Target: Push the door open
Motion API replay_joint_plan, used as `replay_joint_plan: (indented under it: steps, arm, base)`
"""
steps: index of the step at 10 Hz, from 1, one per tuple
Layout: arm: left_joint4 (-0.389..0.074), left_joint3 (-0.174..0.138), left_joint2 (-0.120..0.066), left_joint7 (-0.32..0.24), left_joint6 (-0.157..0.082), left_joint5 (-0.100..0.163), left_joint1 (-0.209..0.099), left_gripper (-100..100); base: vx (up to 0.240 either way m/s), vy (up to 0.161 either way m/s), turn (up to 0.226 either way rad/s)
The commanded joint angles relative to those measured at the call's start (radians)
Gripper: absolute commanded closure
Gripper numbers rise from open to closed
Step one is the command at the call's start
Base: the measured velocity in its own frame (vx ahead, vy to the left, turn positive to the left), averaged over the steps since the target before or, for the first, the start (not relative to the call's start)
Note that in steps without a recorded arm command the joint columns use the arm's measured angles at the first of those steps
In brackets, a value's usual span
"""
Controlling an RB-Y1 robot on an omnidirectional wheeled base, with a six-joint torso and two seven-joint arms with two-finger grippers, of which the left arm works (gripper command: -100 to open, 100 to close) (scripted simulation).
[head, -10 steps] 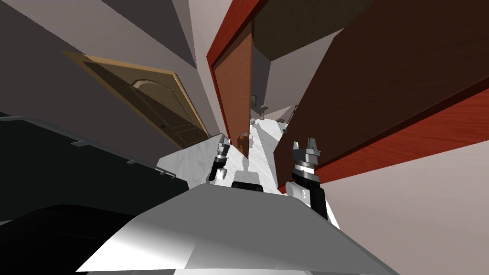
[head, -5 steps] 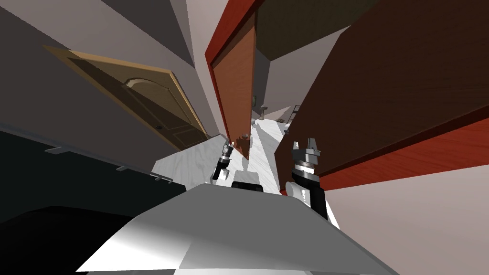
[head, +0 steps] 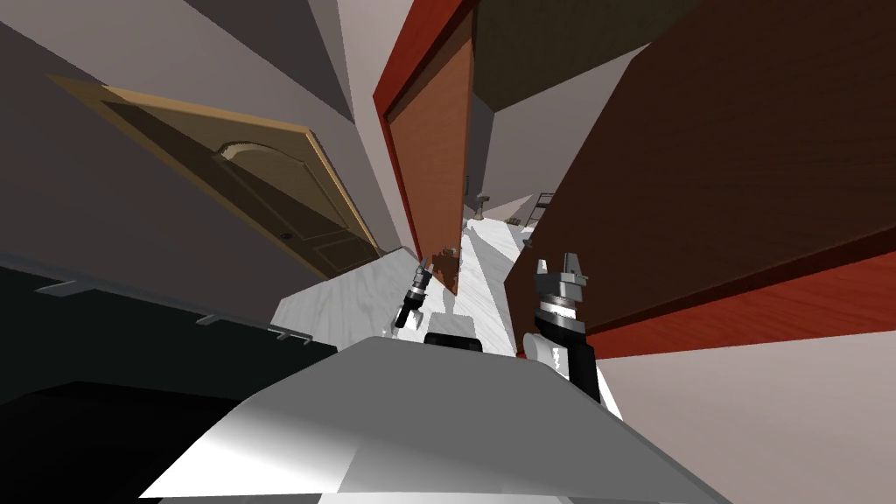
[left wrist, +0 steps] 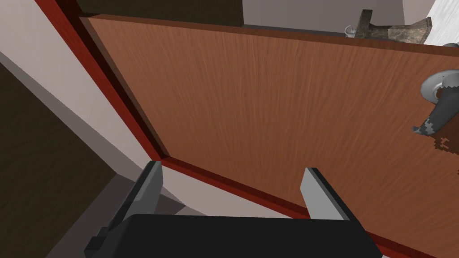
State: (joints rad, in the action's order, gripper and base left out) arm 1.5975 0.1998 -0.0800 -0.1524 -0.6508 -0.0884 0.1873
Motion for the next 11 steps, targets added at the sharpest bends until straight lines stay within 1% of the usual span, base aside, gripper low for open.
replay_joint_plan:
  steps: [1, 6, 11]
  arm:
    - [-0.048, 0.013, -0.001, -0.003, -0.009, -0.008, -0.013, -100]
    - [-0.202, 0.049, 0.001, -0.013, -0.032, -0.030, -0.066, -100]
    - [-0.348, 0.084, 0.006, -0.023, -0.055, -0.052, -0.116, -100]
  base:
    - [0.090, 0.065, -0.033]
    - [0.096, 0.078, -0.029]
    - [0.096, 0.075, -0.027]
